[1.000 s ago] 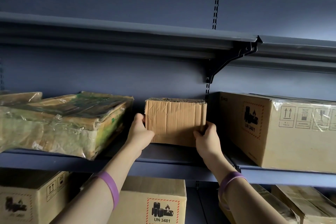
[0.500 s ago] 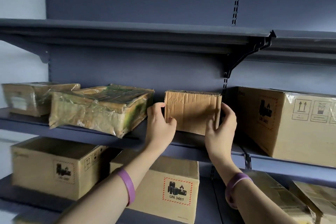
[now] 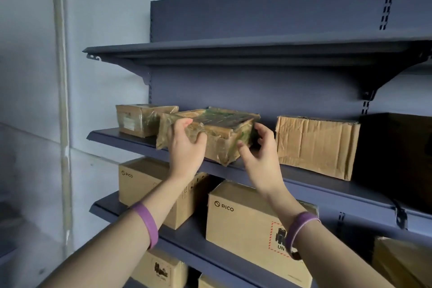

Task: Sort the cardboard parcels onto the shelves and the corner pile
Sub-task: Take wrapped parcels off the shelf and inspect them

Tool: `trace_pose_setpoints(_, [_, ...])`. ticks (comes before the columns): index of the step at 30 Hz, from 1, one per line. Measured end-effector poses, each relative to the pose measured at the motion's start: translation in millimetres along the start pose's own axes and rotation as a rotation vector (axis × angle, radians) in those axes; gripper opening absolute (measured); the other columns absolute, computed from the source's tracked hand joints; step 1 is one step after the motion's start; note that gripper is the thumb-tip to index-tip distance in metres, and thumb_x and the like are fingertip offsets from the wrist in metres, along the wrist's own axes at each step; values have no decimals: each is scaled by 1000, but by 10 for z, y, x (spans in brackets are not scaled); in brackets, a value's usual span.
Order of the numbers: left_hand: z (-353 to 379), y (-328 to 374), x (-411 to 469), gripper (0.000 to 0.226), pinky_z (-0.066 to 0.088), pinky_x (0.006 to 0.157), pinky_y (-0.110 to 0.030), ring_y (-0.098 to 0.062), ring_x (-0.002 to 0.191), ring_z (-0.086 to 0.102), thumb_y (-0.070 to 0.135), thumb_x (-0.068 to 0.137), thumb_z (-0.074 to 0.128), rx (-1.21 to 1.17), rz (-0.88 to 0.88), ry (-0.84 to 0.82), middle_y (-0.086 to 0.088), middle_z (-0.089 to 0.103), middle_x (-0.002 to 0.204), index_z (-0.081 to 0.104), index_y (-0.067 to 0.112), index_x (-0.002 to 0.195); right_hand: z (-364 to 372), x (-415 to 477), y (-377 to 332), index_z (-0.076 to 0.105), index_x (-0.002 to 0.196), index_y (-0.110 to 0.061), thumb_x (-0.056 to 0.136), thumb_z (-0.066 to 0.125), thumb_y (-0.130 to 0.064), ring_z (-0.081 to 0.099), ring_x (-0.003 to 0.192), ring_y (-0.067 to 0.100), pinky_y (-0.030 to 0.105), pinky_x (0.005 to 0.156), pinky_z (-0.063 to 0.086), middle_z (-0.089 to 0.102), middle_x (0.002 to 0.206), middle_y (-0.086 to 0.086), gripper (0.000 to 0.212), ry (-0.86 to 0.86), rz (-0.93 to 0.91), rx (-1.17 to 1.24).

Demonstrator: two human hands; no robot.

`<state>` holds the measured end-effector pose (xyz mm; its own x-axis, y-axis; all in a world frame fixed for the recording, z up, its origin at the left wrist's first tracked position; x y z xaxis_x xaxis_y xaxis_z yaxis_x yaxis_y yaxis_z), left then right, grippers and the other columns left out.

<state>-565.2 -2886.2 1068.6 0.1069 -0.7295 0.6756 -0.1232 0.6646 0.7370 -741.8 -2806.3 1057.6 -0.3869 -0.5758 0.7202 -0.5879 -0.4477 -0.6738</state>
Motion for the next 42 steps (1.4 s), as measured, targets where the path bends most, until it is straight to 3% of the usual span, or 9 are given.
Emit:
trace_pose_setpoints(2, [-163,-210,164,47,32,105,-33,-20,126,38,14,86,64,63,-56,22,-7,45,134,48,13,131,165,45,35,34,143,-26,78,66,-56,46,131,16,45,112,39,49,139,-4,79,-35,77,52])
trace_pose_setpoints(5, [-291,-479,373,66,25,112,-42,-26,135,26,19,85,69,77,-139,-13,-13,34,144,37,15,143,400,81,104,19,150,-23,82,77,-39,50,129,15,45,111,41,51,137,-4,91,-117,173,177])
trace_pose_setpoints(10, [-317,-914,642,95,24,116,-50,-30,145,16,40,85,74,23,-256,-177,-11,17,159,12,24,156,657,114,188,8,153,-31,56,81,-61,41,139,18,48,115,36,36,154,0,126,-131,203,89])
trace_pose_setpoints(15, [-250,-1303,777,96,33,111,-48,-30,142,33,53,86,68,-46,-402,-345,-7,31,158,11,26,158,704,148,253,18,152,-33,77,82,-32,54,126,22,46,108,43,54,137,-2,98,-5,220,-82])
trace_pose_setpoints(20, [-261,-1428,790,76,40,97,-37,-24,128,48,53,89,64,-90,-410,-430,1,50,144,30,26,152,701,107,253,34,137,-49,72,80,-40,64,113,21,51,97,52,66,124,-4,80,126,205,-96])
trace_pose_setpoints(27, [-506,-1457,855,123,37,112,-52,-22,135,43,86,42,72,-246,-513,-473,8,41,151,29,39,147,872,-27,-3,44,127,-59,66,84,-53,70,96,13,45,88,57,71,113,-9,73,221,150,-112])
trace_pose_setpoints(30, [-689,-1368,890,105,48,102,-48,-22,124,49,60,61,85,-366,-512,-435,8,48,139,31,35,147,933,-58,-123,43,121,-68,52,77,-70,70,96,17,47,86,57,71,112,-10,76,226,147,-50])
trace_pose_setpoints(34, [-885,-1257,921,80,56,86,-38,-27,112,64,21,66,80,-659,-525,-433,-3,67,125,50,24,139,994,-110,-298,45,124,-64,63,82,-57,72,89,11,46,82,59,74,104,-9,71,186,78,-11])
trace_pose_setpoints(42, [-1134,-1106,868,46,58,82,-37,-19,99,72,14,68,75,-842,-514,-200,-3,75,108,67,15,113,856,-107,-596,48,141,-40,78,76,-51,60,111,-6,27,91,54,63,128,-15,70,35,11,176])
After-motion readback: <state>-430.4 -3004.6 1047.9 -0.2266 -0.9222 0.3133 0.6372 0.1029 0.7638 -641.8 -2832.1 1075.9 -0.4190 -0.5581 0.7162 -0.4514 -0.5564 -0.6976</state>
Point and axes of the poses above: each hand's wrist, its own x-axis towards the middle knuckle, its own z-axis out of the palm, y = z × x, the point moved 6 cm from there along x, towards the middle knuckle
